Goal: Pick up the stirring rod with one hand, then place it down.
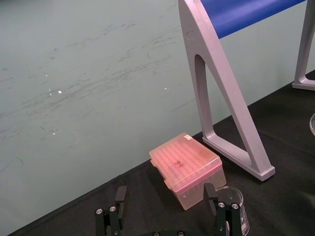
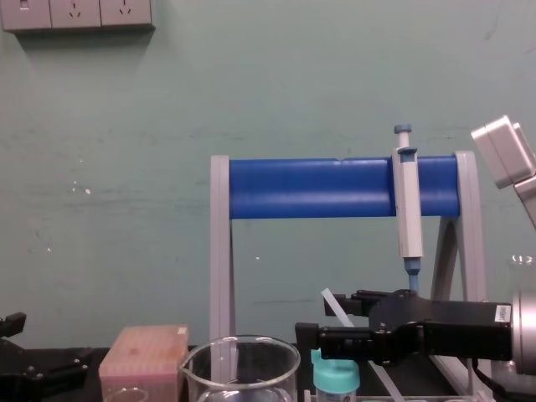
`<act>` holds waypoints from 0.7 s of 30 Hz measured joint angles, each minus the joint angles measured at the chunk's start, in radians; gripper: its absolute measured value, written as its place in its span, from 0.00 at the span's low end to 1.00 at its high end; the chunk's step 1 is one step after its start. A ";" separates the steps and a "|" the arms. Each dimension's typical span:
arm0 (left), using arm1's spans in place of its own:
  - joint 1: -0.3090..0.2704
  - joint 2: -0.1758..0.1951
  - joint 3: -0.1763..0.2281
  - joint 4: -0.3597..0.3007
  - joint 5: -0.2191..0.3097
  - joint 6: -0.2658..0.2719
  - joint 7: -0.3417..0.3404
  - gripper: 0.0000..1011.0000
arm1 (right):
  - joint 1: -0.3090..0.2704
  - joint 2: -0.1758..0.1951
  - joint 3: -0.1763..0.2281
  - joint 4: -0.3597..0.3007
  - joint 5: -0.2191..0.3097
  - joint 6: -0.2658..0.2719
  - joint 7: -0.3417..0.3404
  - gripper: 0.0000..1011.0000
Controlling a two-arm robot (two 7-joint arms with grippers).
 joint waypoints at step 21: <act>0.000 0.000 0.000 0.000 0.000 0.000 0.000 0.99 | -0.001 0.001 0.001 -0.001 0.002 0.001 -0.001 0.20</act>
